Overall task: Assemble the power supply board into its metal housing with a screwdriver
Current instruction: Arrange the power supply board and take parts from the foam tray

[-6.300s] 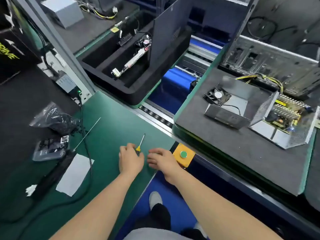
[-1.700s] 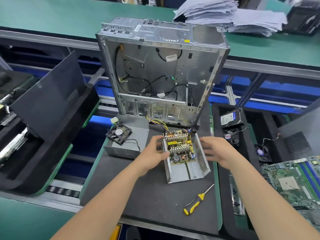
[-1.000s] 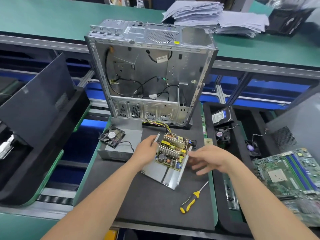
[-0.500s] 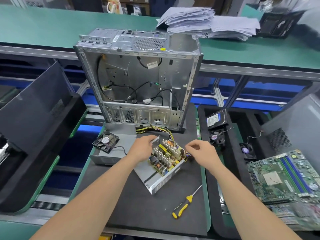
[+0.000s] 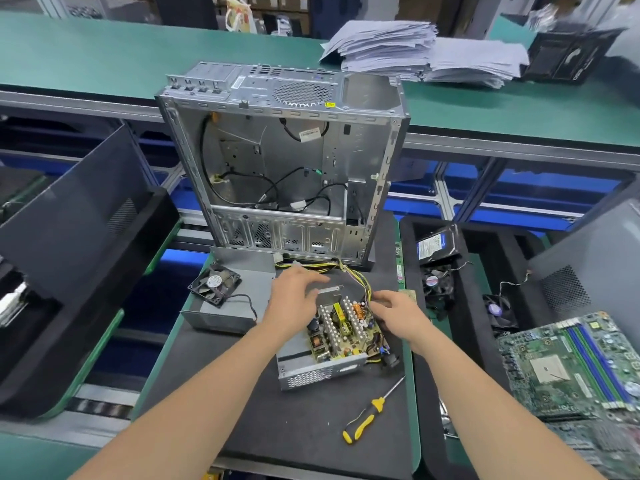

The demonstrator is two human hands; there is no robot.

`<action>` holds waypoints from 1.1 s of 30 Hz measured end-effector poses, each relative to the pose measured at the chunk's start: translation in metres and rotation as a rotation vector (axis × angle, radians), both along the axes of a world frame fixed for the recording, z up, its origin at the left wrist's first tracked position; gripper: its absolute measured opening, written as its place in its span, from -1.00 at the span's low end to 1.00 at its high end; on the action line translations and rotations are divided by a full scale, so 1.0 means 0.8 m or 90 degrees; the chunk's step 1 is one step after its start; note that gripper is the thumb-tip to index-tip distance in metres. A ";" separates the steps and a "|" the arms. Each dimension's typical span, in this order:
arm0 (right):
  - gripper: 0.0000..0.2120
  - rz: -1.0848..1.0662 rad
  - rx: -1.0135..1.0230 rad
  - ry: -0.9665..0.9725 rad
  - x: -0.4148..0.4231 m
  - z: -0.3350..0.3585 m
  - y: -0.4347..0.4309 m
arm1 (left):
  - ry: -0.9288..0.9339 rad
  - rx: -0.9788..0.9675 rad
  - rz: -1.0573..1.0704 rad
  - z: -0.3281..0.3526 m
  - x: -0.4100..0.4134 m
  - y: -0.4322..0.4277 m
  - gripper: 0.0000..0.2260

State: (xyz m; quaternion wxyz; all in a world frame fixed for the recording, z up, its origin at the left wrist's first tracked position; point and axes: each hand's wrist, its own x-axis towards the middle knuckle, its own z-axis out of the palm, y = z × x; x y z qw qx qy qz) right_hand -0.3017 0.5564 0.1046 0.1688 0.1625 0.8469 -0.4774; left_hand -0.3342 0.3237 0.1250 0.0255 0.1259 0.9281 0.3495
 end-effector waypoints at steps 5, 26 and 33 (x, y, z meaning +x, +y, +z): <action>-0.74 -0.015 -0.032 -0.005 -0.003 -0.002 -0.001 | -0.049 0.068 0.046 0.002 0.043 -0.025 -0.82; -0.54 0.028 -0.031 -0.199 0.023 0.018 0.010 | -0.167 -0.043 -0.028 -0.045 0.051 -0.003 -0.27; -0.58 0.039 -0.049 -0.178 0.020 0.025 0.008 | -0.140 0.002 0.001 -0.043 0.058 -0.017 -0.32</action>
